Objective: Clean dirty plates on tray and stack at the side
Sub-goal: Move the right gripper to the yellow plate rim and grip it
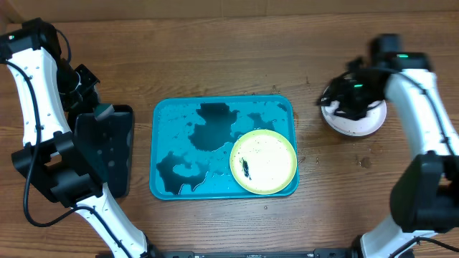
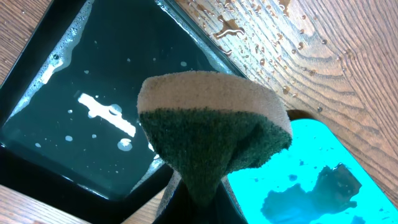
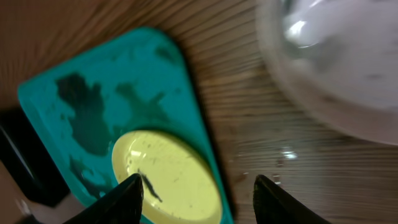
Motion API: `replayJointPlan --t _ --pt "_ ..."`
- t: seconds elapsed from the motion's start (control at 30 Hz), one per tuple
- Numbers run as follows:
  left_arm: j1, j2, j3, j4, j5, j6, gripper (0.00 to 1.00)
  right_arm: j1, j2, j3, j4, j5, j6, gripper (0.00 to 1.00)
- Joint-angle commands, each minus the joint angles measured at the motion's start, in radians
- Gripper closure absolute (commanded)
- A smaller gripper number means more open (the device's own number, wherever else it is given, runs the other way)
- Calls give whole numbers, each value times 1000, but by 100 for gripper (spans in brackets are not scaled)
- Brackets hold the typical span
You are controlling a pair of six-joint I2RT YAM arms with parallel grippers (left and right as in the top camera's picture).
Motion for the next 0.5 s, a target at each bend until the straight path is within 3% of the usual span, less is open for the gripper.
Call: replayJointPlan --t 0.0,0.1,0.2,0.3,0.47 --pt "-13 -28 -2 2 -10 15 96 178 -16 -42 39 199 -31 41" --pt "-13 -28 -2 3 -10 14 96 297 -14 -95 139 334 -49 42" --pt "-13 -28 -2 5 -10 15 96 403 -13 -183 296 392 -158 33" --pt "-13 -28 -2 0 -8 15 96 431 -5 -235 370 446 -164 26" --pt "-13 -28 -2 5 2 15 96 428 10 -262 397 451 -165 28"
